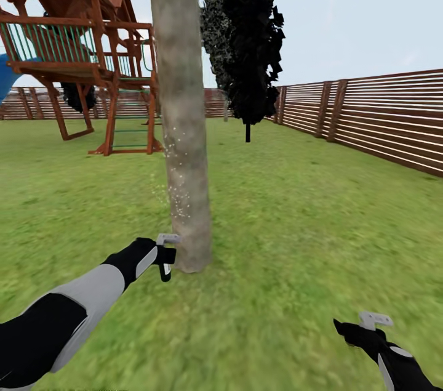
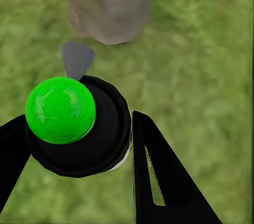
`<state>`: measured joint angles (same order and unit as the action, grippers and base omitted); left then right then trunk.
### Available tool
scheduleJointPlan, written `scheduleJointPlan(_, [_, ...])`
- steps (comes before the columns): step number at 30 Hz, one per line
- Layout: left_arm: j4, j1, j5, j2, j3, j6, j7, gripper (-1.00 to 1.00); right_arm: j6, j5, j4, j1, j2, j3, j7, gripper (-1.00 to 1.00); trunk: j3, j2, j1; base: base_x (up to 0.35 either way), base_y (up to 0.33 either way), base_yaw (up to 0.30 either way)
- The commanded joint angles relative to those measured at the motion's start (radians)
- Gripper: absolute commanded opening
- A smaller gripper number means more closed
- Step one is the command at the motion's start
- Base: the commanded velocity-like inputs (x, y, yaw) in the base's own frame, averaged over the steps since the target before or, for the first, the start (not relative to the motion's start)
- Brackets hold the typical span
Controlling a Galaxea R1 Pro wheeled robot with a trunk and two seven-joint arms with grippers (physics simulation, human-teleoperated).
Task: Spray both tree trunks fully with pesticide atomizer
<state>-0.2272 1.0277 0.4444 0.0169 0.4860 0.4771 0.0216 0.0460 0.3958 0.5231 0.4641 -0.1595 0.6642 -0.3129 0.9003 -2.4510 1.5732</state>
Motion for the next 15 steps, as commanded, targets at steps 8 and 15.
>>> scheduleJointPlan(8, [0.0,0.0,-0.001,-0.008,0.0,0.0,0.0,-1.0,0.0,0.0,0.0,0.0,0.0,0.0,0.0,1.0,0.0,0.0,0.0,0.043,-0.334,0.253])
scheduleJointPlan(15, [0.0,0.0,-0.001,-0.008,0.0,0.0,0.0,-1.0,0.0,0.0,0.0,0.0,0.0,0.0,0.0,1.0,0.0,0.0,0.0,0.001,-0.334,0.253])
